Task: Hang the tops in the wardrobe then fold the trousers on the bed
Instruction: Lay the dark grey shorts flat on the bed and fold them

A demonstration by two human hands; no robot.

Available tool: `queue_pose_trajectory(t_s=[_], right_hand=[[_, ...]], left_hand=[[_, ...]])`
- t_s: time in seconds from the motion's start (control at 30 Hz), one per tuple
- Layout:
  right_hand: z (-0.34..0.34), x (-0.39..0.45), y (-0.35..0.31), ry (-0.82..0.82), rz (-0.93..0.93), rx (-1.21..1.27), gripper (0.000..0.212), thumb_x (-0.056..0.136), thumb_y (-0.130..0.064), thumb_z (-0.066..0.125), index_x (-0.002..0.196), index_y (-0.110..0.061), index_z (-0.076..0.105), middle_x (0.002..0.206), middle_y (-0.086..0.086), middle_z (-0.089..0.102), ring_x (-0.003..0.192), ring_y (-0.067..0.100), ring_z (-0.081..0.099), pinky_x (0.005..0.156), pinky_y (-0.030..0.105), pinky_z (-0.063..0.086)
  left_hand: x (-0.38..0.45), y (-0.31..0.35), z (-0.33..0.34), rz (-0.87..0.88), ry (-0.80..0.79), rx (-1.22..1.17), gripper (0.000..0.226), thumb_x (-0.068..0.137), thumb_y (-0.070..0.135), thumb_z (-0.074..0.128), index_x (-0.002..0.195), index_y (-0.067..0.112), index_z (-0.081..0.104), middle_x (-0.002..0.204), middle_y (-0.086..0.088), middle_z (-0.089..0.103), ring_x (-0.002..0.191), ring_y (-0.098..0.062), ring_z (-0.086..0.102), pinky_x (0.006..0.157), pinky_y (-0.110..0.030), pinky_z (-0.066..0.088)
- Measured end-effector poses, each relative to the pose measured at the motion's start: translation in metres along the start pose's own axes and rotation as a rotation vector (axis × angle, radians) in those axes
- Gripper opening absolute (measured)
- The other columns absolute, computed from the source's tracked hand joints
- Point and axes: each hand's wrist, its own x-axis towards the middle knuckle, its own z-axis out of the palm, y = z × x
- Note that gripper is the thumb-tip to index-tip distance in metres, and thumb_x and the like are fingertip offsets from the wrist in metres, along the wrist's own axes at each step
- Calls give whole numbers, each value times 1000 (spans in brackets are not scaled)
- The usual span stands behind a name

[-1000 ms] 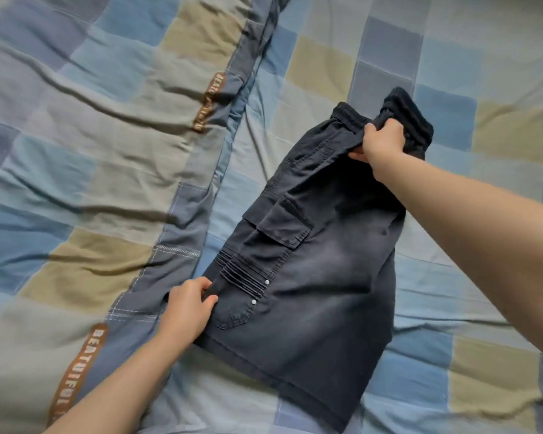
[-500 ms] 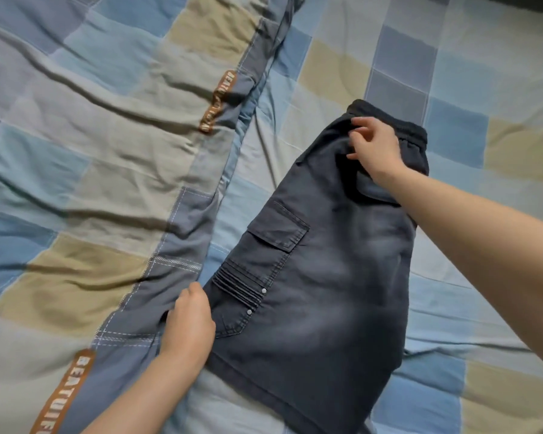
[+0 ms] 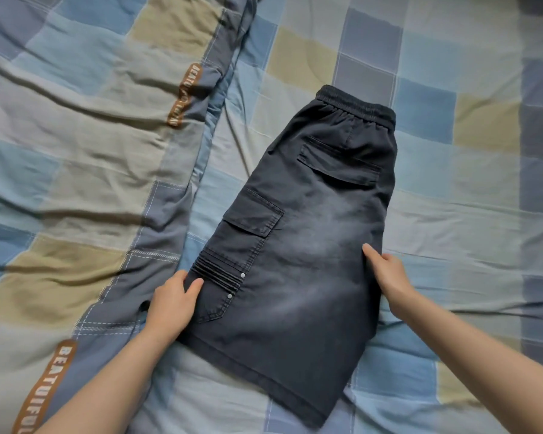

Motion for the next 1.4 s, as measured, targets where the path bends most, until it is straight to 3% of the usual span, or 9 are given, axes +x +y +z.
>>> queue_pose_trajectory(t_s=[0.2, 0.43, 0.53, 0.7, 0.83, 0.9, 1.0, 1.13, 1.4], right_hand=[[-23, -43, 25, -219, 0, 35, 30, 88, -17, 67, 116, -7, 64, 106, 5, 71, 97, 19, 66, 77, 30, 52], [-108, -52, 13, -75, -184, 26, 26, 90, -25, 65, 99, -1, 65, 88, 10, 67, 80, 20, 60, 68, 32, 46], [-145, -42, 13, 9, -169, 58, 33, 87, -34, 67, 89, -1, 65, 82, 13, 62, 77, 21, 55, 68, 34, 41], [-157, -41, 64, -21, 75, 80, 32, 98, -40, 42, 85, -17, 60, 66, 1, 58, 61, 17, 48, 58, 26, 38], [-143, -62, 119, -239, 247, 125, 28, 91, -37, 56, 110, -17, 58, 100, 3, 65, 89, 22, 59, 74, 34, 46], [-135, -69, 134, -285, 225, 236, 52, 69, -25, 73, 118, -18, 58, 106, 1, 71, 95, 22, 65, 78, 38, 50], [-127, -80, 137, -369, 176, 291, 40, 68, -11, 73, 106, -18, 63, 92, -4, 75, 84, 13, 68, 72, 30, 50], [-130, -92, 129, -423, 56, 191, 63, 48, -29, 79, 107, -13, 67, 93, -6, 75, 84, 7, 67, 75, 23, 48], [-167, -109, 144, -296, -394, -247, 18, 74, -46, 70, 89, -36, 73, 122, -23, 55, 121, -4, 41, 102, 25, 32]], left_hand=[[-9, -12, 6, -16, -88, -130, 27, 100, 21, 49, 85, 1, 59, 89, -14, 67, 89, -31, 60, 72, -37, 40], [-101, 26, 20, -245, -548, -735, 29, 100, 17, 48, 106, -5, 66, 82, -18, 72, 53, -18, 65, 42, -19, 45], [-135, 24, 39, -270, -742, -833, 31, 96, 24, 57, 106, -2, 71, 104, -26, 70, 87, -30, 66, 68, -29, 47], [-152, -9, 92, -272, -361, -473, 29, 101, 16, 49, 83, 4, 68, 73, -6, 70, 72, -24, 61, 62, -32, 46], [-154, -24, 113, -336, -285, -472, 23, 97, 22, 58, 86, 4, 69, 78, -10, 66, 74, -23, 58, 67, -33, 45], [-157, -20, 114, -311, -289, -492, 21, 91, 30, 67, 91, 9, 71, 84, -3, 72, 80, -20, 62, 72, -35, 48], [-165, -7, 113, -267, -298, -538, 22, 88, 29, 71, 99, 10, 71, 95, -4, 76, 92, -21, 69, 84, -39, 54], [-170, 8, 107, -250, -283, -567, 17, 97, 19, 58, 100, 8, 71, 95, -7, 76, 91, -24, 71, 81, -37, 54], [-183, 21, 89, -238, -361, -647, 17, 92, 9, 63, 109, 8, 67, 101, -12, 75, 92, -26, 73, 78, -34, 56]])
